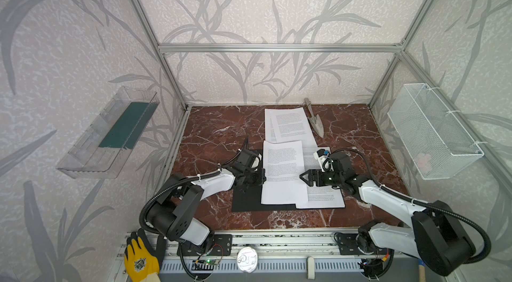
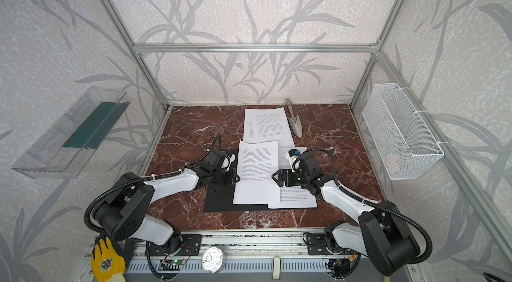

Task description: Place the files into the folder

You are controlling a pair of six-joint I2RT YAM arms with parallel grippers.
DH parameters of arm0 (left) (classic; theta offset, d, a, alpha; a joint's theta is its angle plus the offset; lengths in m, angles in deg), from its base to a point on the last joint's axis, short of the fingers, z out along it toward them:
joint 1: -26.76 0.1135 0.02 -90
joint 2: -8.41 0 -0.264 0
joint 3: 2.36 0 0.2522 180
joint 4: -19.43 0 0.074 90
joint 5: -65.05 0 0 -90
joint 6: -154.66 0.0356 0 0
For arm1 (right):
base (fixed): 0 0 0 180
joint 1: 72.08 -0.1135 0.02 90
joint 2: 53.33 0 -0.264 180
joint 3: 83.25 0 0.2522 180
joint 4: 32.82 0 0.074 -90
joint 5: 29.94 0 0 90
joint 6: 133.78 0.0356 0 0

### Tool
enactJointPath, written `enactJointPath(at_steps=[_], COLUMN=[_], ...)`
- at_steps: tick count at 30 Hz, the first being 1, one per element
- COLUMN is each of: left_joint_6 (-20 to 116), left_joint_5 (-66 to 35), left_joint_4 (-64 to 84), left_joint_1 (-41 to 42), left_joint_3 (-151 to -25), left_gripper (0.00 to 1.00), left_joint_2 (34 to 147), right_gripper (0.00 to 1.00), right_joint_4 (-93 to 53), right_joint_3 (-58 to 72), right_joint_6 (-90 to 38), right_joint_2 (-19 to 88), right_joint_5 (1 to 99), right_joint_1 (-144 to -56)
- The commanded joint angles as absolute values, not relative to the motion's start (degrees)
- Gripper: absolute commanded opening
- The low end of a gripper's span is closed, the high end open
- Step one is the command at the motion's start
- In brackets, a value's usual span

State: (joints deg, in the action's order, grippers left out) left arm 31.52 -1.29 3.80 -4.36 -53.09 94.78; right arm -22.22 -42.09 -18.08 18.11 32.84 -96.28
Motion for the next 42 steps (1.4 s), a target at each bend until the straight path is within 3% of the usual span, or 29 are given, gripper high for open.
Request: enactJointPath(at_steps=[1,4,13,29,33,42], left_joint_6=[32.4,32.6,32.9,32.7,32.5,32.3], left_joint_5=[-0.9,-1.0,-0.9,0.2,1.0,1.3], left_joint_4=[4.5,4.2,3.9,4.8,5.2,5.5], left_joint_1=[-4.2,-4.3,-4.2,-4.2,-4.3,-4.3], left_joint_3=[-52.4,-52.7,-53.1,-53.5,-53.6,-53.4], left_gripper=[0.0,0.0,0.0,0.0,0.0,0.0], left_joint_2=[94.6,94.9,95.6,97.4,97.8,97.1], right_gripper=[0.77,0.65,0.44,0.25,0.1,0.06], right_joint_4=[-26.8,-26.9,-29.2,-30.6,-29.8,-29.5], right_joint_3=[-40.1,-39.2,-38.0,-39.2,-38.6,-38.5], right_joint_6=[-16.9,-17.1,-16.1,-15.2,-15.3,-15.1], right_joint_2=[21.2,24.4,29.8,25.6,27.2,27.2], right_joint_5=[29.0,28.9,27.0,24.8,26.1,27.4], right_joint_1=[-96.3,-96.4,-97.1,-97.4,-98.0,-98.5])
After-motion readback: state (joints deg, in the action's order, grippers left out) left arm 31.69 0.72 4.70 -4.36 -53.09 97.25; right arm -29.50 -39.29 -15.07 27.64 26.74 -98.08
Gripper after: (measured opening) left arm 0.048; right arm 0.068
